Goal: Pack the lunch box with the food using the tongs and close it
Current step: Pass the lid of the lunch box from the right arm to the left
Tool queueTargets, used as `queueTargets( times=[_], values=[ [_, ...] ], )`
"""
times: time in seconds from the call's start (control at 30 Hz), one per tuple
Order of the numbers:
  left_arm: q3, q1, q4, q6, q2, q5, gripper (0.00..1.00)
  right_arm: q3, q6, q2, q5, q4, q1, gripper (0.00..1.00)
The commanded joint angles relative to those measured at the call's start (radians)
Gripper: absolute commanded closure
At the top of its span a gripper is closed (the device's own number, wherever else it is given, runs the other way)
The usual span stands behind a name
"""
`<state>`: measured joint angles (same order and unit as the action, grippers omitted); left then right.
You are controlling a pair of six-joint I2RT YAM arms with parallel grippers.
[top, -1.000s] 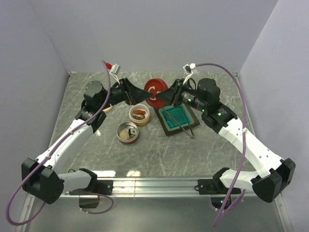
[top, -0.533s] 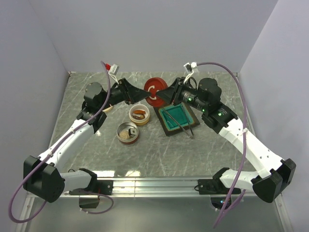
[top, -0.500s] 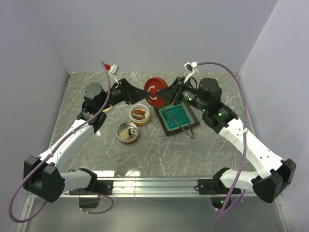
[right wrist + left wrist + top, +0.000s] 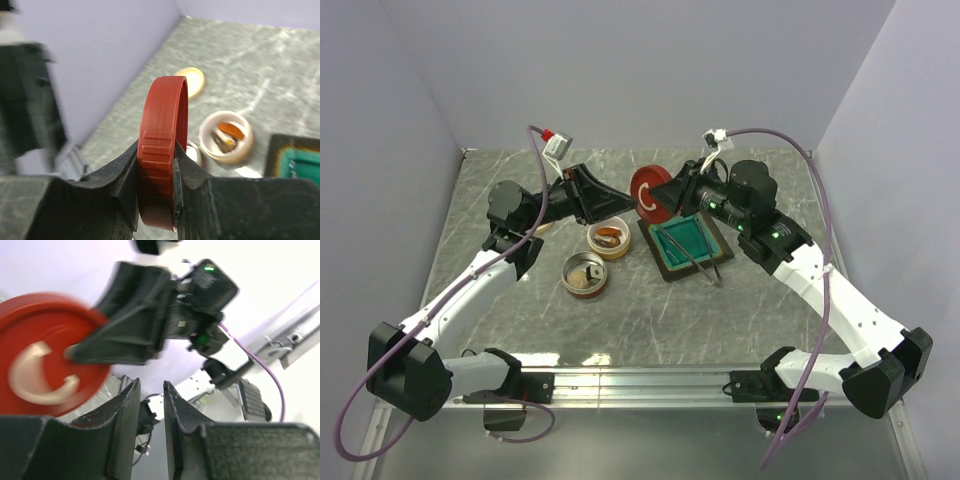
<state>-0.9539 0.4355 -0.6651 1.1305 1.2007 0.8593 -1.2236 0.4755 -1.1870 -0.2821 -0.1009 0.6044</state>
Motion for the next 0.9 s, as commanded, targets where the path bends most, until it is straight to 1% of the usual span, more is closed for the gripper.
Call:
queueTargets(
  times=[0.0, 0.1, 0.17, 0.2, 0.23, 0.27, 0.33, 0.37, 0.43, 0.47, 0.5, 0.53, 0.57, 0.6, 0.63, 0.67, 0.73, 0.77, 0.87],
  values=[
    [-0.039, 0.005, -0.131, 0.045, -0.015, 0.056, 0.7, -0.013, -0.078, 0.009, 0.073, -0.016, 0.014, 1.0],
    [-0.049, 0.006, -0.108, 0.028, -0.013, 0.049, 0.69, -0.005, -0.078, 0.013, 0.06, -0.004, 0.014, 1.0],
    [-0.051, 0.006, -0.039, -0.003, -0.016, 0.035, 0.64, 0.001, -0.077, 0.02, 0.051, 0.01, 0.014, 1.0],
    [-0.051, 0.005, 0.0, -0.026, -0.03, 0.0, 0.61, 0.004, -0.077, 0.029, 0.044, 0.032, 0.012, 1.0],
    [-0.052, 0.003, 0.063, -0.09, -0.039, -0.031, 0.6, 0.003, -0.081, 0.032, 0.041, 0.041, 0.011, 1.0],
    [-0.052, 0.002, 0.143, -0.118, -0.049, -0.052, 0.59, 0.003, -0.086, 0.035, 0.041, 0.053, 0.012, 1.0],
    [-0.04, 0.0, 0.159, -0.164, -0.069, -0.086, 0.55, 0.001, -0.119, 0.052, 0.031, 0.096, 0.014, 1.0],
    [-0.039, 0.0, 0.141, -0.176, -0.075, -0.088, 0.54, 0.003, -0.147, 0.061, 0.018, 0.151, 0.021, 1.0],
    [-0.057, 0.0, 0.125, -0.204, -0.066, -0.071, 0.51, 0.03, -0.291, 0.104, 0.015, 0.217, 0.059, 1.0],
    [-0.063, -0.001, 0.084, -0.21, -0.061, -0.059, 0.49, 0.048, -0.478, 0.124, 0.02, 0.289, 0.09, 1.0],
    [-0.069, -0.003, 0.058, -0.216, -0.059, -0.046, 0.48, 0.076, -0.612, 0.18, 0.03, 0.335, 0.119, 1.0],
    [-0.069, -0.003, 0.021, -0.238, -0.062, -0.013, 0.43, 0.166, -0.735, 0.213, 0.047, 0.395, 0.186, 1.0],
    [-0.068, -0.003, -0.013, -0.257, -0.07, 0.004, 0.4, 0.212, -0.95, 0.24, 0.06, 0.5, 0.205, 1.0],
    [-0.06, -0.003, -0.066, -0.28, -0.076, 0.02, 0.37, 0.246, -1.06, 0.286, 0.034, 0.524, 0.219, 1.0],
    [-0.06, -0.003, -0.068, -0.347, -0.085, 0.032, 0.34, 0.316, -1.139, 0.299, 0.032, 0.573, 0.23, 1.0],
    [-0.06, -0.003, -0.054, -0.386, -0.105, 0.032, 0.32, 0.335, -1.22, 0.309, 0.037, 0.639, 0.23, 1.0],
    [-0.066, -0.003, -0.028, -0.475, -0.124, 0.037, 0.31, 0.328, -1.282, 0.322, 0.011, 0.612, 0.23, 1.0],
    [-0.068, -0.003, -0.028, -0.497, -0.134, 0.052, 0.3, 0.341, -1.349, 0.34, -0.002, 0.641, 0.229, 1.0],
    [-0.08, 0.0, -0.002, -0.564, -0.148, 0.073, 0.29, 0.372, -1.408, 0.349, -0.023, 0.668, 0.232, 1.0]
  ],
)
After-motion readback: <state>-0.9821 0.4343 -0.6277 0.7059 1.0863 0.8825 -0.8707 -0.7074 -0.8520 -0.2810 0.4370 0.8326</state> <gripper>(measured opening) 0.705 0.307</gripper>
